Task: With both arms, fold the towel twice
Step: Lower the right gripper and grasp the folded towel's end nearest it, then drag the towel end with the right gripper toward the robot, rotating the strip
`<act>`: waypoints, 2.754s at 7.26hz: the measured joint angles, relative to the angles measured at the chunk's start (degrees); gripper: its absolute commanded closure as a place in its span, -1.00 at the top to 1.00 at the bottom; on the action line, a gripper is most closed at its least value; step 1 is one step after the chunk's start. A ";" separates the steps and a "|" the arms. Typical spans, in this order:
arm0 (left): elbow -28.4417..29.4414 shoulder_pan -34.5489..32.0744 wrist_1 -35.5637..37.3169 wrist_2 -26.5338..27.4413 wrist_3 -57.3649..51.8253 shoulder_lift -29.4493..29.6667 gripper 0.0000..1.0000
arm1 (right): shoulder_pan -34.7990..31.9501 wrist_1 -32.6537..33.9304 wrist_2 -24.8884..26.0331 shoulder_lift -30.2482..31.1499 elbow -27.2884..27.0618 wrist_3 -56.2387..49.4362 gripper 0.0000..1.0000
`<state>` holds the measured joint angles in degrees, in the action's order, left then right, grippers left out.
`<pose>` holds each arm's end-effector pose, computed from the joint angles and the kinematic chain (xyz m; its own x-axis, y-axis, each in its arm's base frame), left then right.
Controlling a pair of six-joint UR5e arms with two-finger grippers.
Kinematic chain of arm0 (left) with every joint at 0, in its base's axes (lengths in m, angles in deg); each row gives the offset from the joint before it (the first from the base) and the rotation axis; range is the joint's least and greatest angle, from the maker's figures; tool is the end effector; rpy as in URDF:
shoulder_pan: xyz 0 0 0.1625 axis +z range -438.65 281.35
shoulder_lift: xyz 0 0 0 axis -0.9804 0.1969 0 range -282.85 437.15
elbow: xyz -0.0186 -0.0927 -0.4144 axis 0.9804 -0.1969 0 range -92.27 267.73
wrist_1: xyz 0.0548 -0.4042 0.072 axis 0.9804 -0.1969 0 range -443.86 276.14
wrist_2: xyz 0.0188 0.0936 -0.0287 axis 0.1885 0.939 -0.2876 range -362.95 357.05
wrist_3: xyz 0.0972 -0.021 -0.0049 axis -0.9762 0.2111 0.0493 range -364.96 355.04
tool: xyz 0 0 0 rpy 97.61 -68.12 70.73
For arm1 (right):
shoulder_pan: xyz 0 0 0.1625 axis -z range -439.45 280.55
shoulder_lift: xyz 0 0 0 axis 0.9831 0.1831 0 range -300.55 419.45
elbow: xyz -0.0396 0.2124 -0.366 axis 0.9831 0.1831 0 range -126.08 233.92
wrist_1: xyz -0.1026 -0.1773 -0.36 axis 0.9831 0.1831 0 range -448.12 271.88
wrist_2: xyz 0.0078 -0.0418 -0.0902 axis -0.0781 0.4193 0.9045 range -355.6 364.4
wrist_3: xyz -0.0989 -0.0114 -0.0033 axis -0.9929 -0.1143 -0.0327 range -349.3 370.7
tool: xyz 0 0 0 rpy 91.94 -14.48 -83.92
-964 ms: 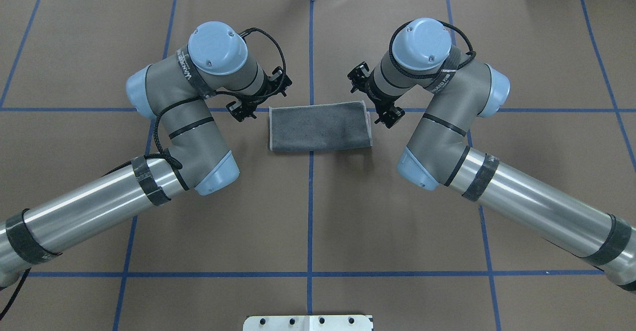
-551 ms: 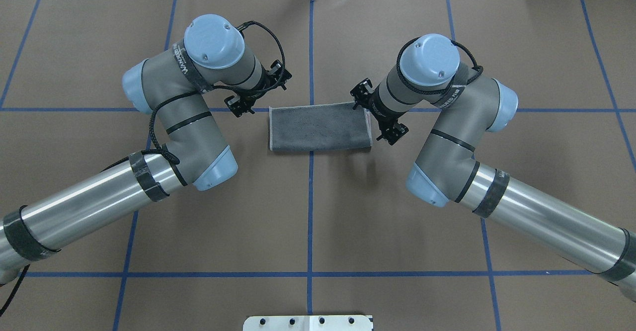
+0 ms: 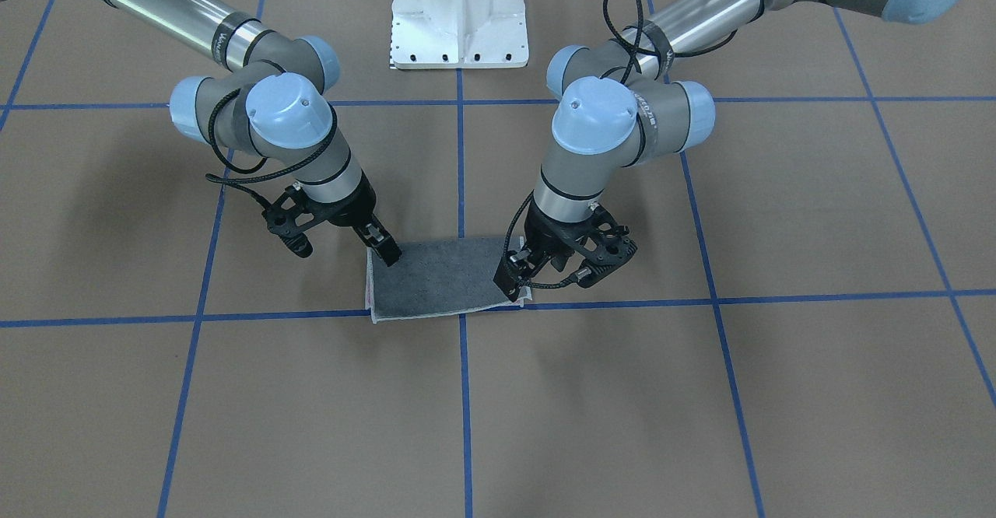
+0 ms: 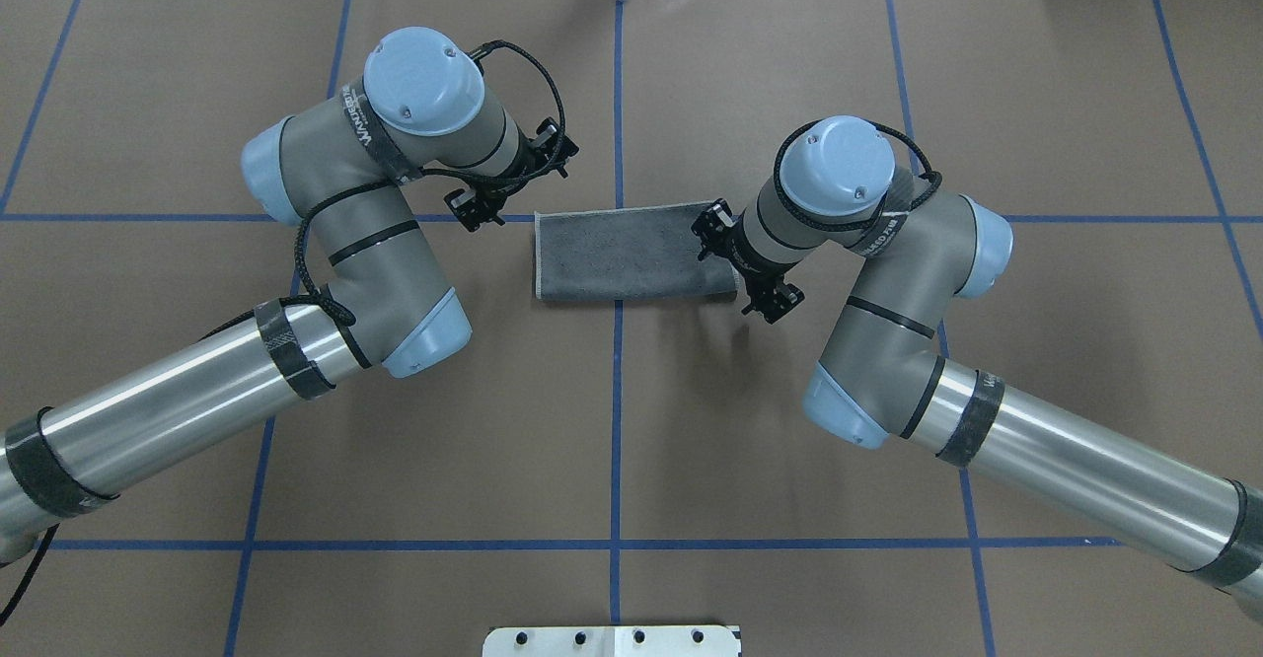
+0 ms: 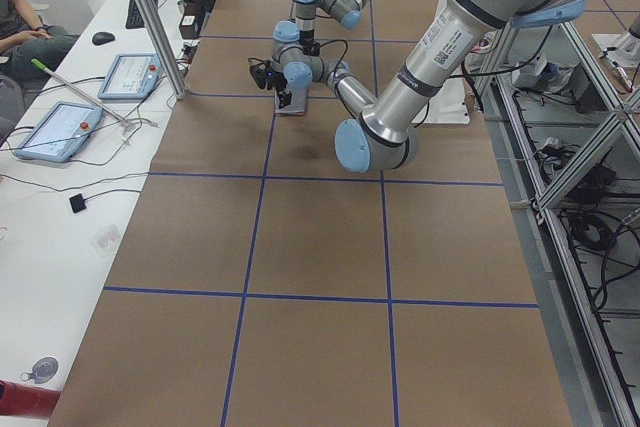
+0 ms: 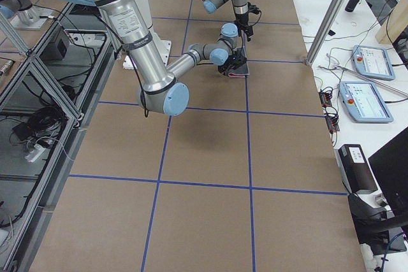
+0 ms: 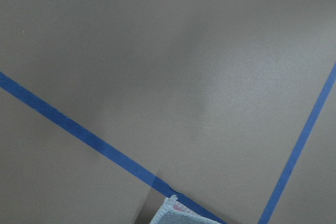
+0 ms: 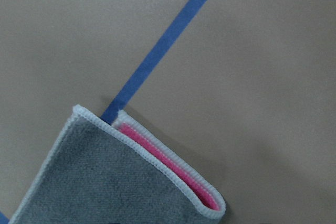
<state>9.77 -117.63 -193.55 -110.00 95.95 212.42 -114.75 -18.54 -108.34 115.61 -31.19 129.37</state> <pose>0.5299 -0.5629 0.2246 0.3809 -0.5411 -0.7498 0.5008 0.8023 -0.3246 -0.5283 -0.4903 0.3099 0.3254 0.7727 0.5450 -0.5126 0.6285 -0.5850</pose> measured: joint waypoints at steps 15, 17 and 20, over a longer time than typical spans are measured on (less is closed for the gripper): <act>-0.20 -0.03 -0.06 -0.02 -0.03 -0.17 0.98 | -0.83 -0.11 1.00 0.81 -1.30 4.75 -1.00; -2.08 -0.23 0.30 -1.29 0.02 -0.32 0.98 | -0.62 0.40 0.46 3.83 -6.50 5.49 -1.00; -4.48 -0.61 0.79 -3.67 0.31 -0.71 0.98 | 1.97 0.64 -4.16 6.47 -12.09 9.98 -1.00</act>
<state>5.29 -118.24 -192.76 -113.67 96.26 211.71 -112.78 -17.90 -112.51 122.08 -43.28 139.35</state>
